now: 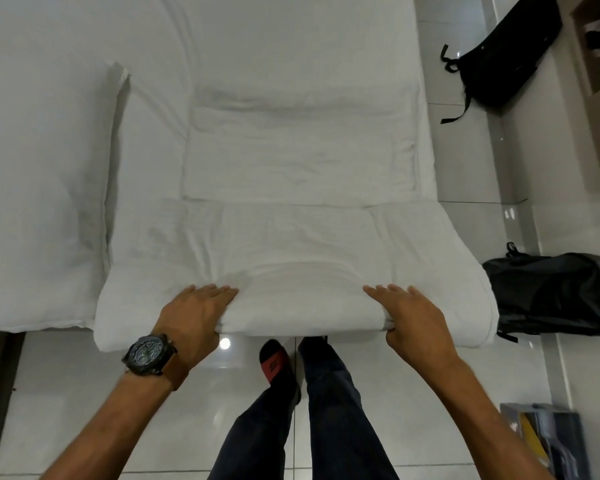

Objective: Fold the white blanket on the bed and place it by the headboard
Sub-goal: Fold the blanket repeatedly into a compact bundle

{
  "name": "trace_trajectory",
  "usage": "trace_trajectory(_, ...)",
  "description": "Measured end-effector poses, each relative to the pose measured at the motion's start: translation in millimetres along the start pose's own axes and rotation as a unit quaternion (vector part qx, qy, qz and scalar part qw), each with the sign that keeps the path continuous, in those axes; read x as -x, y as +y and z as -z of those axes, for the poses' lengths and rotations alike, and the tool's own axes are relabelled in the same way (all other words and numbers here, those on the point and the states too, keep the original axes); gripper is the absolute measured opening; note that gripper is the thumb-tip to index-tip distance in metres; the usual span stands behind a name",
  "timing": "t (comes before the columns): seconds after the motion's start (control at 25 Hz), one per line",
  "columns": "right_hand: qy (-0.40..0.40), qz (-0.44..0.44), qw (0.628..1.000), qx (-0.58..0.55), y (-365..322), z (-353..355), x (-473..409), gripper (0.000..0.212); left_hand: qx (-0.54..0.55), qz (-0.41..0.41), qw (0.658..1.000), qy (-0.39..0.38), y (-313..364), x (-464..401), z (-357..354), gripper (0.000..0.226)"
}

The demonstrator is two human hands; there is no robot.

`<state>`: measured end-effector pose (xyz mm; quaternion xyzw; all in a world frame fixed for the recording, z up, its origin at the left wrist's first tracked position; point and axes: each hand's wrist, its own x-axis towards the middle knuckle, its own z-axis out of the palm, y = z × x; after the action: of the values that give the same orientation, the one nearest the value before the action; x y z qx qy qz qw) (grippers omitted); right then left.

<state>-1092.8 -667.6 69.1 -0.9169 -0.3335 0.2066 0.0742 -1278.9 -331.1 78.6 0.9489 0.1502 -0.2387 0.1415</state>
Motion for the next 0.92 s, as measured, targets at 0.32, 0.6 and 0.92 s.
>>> trace_trajectory(0.32,0.155,0.021,0.986,0.058,9.2,94.1,-115.6,0.073,-0.033,-0.004,0.985,0.172,-21.6,-96.3,120.8,0.053)
trace_trajectory(0.6,0.168,0.01,0.982,0.083,38.2,159.4,-332.6,0.059,-0.058,0.048,0.968,0.238,-50.3,-296.9,219.1,0.023)
trace_trajectory(0.92,0.072,-0.025,0.99,0.121,72.0,129.7,-557.1,0.035,-0.063,0.148,0.957,0.239,-102.5,-488.2,202.2,0.03)
